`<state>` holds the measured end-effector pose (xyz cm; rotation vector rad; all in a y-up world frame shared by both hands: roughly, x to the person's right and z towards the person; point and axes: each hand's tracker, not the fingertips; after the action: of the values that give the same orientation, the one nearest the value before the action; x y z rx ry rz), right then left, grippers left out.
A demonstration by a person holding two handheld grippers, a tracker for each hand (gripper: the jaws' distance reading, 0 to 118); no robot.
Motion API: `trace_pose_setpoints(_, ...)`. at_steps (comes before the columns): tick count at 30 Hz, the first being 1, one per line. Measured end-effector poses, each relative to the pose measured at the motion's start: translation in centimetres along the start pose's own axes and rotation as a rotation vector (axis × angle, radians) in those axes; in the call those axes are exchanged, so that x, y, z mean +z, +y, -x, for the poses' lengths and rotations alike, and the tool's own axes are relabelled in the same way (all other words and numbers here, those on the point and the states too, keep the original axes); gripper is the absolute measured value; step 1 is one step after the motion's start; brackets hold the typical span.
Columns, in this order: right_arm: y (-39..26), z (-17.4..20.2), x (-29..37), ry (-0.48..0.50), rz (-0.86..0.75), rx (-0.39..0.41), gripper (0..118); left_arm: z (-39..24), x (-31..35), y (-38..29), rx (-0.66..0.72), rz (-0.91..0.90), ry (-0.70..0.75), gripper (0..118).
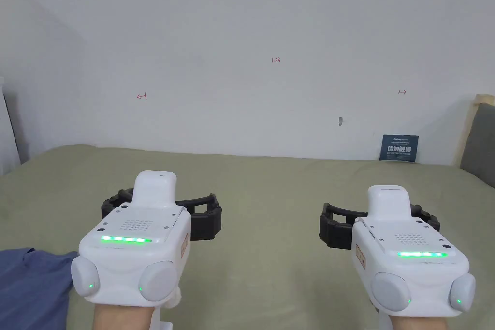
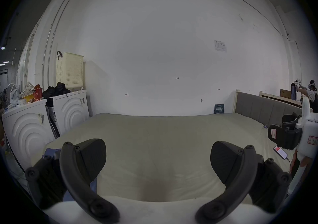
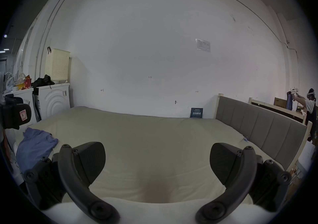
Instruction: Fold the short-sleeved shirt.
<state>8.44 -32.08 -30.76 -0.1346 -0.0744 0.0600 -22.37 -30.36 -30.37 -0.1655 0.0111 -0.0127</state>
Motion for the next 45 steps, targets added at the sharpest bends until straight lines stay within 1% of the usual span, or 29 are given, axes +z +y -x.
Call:
trace_pose_setpoints(16, -0.06, 0.31, 0.05, 0.003, 0.016, 0.009, 118, 0.07, 0.21, -0.04, -0.007, 0.005, -0.006, 118)
trace_pose_setpoints(42, -0.06, 0.24, 0.08, -0.005, 0.02, -0.011, 118, -0.09, 0.4, -0.09, -0.003, 0.009, -0.01, 118)
trace_pose_setpoints(45, -0.12, 0.33, -0.02, -0.009, 0.019, 0.0, 118, -0.16, 0.52, -0.02, -0.006, 0.007, -0.009, 118)
